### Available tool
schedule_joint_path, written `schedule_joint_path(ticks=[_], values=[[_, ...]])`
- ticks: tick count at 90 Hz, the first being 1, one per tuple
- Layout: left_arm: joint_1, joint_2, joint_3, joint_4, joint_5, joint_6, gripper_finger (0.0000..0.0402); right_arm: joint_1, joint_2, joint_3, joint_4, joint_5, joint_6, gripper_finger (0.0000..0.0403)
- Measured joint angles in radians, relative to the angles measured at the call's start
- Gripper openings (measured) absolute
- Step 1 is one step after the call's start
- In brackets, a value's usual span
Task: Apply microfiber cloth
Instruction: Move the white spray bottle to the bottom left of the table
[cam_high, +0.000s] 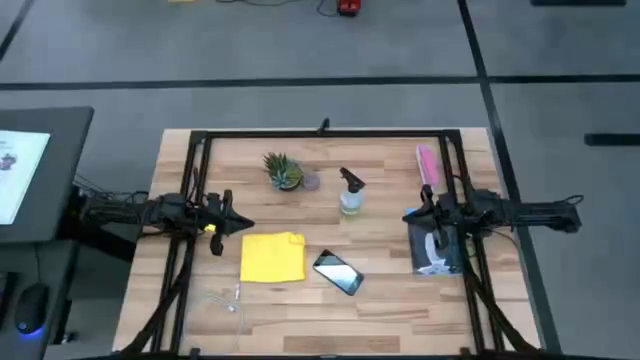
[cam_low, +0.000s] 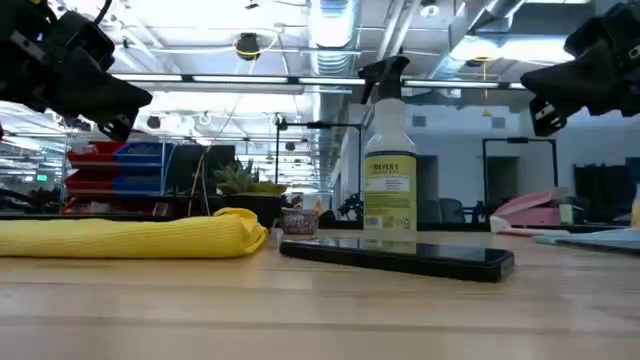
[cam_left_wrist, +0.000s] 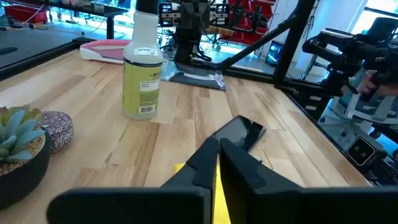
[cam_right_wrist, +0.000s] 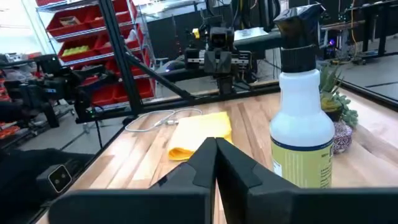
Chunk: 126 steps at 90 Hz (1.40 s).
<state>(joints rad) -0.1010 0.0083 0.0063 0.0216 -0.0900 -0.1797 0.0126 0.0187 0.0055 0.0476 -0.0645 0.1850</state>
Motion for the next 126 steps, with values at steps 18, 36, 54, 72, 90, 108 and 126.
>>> schedule_joint_path(ticks=[18,36,54,72,90,108,126], values=[[0.0,0.0,0.0,0.0,0.0,0.0,0.0,-0.004,0.002,0.0,0.138,0.133,0.304,0.0],[0.0,0.0,0.0,0.0,0.0,0.0,0.0,0.02,0.003,0.0,0.211,0.119,0.281,0.0],[0.0,0.0,0.0,0.0,0.0,0.07,0.0,0.046,0.074,0.0,0.434,0.121,0.093,0.0],[0.0,0.0,0.0,0.0,-0.001,0.204,0.0,0.105,0.269,0.068,0.583,0.168,-0.098,0.0012],[0.0,0.0,0.0,0.0,-0.001,0.224,0.0,0.157,0.533,0.27,0.498,0.369,-0.37,0.0059],[0.0,0.0,0.0,0.0,-0.001,0.212,0.0,0.149,0.702,0.413,0.434,0.379,-0.317,0.0095],[0.0,0.0,0.0,0.0,-0.001,0.21,0.0,0.16,0.797,0.489,0.318,0.456,-0.265,0.0126]])
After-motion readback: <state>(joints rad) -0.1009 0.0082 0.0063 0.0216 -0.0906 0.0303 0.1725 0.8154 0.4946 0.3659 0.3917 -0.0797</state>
